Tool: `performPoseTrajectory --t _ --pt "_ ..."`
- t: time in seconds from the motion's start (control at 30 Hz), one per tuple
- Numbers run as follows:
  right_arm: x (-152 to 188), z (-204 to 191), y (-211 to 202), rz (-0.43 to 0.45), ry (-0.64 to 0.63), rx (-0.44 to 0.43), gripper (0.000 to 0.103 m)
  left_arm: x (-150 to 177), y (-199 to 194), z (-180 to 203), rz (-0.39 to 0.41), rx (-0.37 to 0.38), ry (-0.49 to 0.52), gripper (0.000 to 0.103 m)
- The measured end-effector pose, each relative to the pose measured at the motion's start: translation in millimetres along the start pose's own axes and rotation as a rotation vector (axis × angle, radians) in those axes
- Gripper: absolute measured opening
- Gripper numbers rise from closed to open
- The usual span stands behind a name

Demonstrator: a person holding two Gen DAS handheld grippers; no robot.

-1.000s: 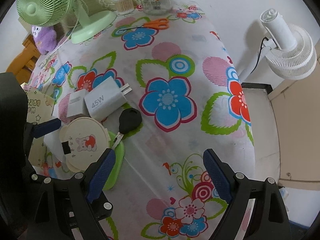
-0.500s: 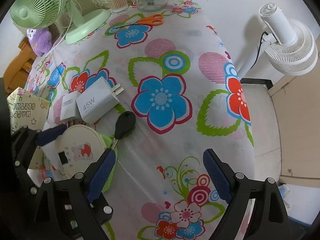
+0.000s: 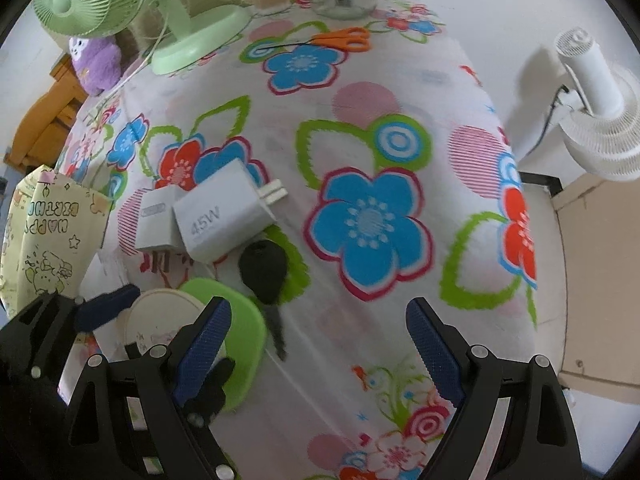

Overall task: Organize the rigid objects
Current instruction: 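Grasp the black car key with the right tool while the left tool approaches the bunny coaster, then grasp the bunny coaster with the left tool while the right tool holds the key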

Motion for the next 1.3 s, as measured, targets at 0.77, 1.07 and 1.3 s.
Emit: performPoseTrajectory --t 0.77,1.07,1.3 --pt "-17.0 -25.4 20.3 0.015 -0.124 0.096 0.033 -2.1 5.8 -14.0 -0.037 0.107 -0.103 0.078" --pt "-2.0 -15.0 13.9 -0.001 -0.096 0.087 0.033 -6.5 9.6 -1.3 -0.051 0.112 -0.092 0.075" --pt "13.9 -8.9 9.8 -0.007 -0.085 0.085 0.033 1.8 12.8 9.2 -0.073 0.109 -0.093 0.087"
Point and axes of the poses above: each gripper's, at about its wrist camera, not at the fingertips, and y roughly the way its jaws point, z to its right, x to its underside, the point moved 7 cm from there along y, roughly the way its jaws point, and after that the axes turned 12 degrees about -z, right-handed, at the moved point
